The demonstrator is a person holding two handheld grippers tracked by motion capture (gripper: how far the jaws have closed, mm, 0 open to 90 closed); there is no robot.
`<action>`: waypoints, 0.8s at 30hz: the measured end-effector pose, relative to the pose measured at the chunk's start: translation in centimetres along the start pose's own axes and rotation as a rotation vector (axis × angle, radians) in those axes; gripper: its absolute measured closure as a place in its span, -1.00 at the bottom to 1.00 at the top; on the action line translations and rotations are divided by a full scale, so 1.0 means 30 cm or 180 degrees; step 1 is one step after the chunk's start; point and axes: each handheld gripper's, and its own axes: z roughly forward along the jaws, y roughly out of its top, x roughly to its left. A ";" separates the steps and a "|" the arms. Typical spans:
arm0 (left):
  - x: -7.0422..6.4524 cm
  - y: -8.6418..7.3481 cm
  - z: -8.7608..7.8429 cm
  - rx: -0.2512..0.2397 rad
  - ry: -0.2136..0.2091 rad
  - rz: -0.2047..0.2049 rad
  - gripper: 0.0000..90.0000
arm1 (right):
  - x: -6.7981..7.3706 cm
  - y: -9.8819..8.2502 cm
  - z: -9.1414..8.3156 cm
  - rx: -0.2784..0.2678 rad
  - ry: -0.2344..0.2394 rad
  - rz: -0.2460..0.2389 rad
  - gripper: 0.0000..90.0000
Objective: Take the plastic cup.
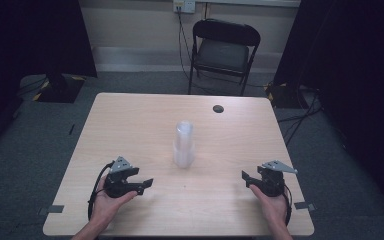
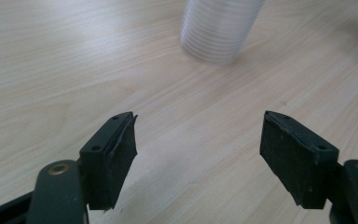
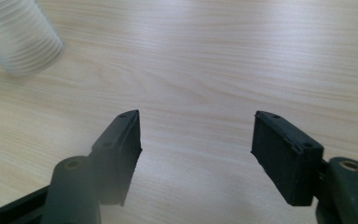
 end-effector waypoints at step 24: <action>-0.092 0.063 -0.027 -0.0236 -0.0284 0.0186 -0.40 | 0.043 -0.006 -0.028 -0.0095 0.0301 -0.0094 -0.18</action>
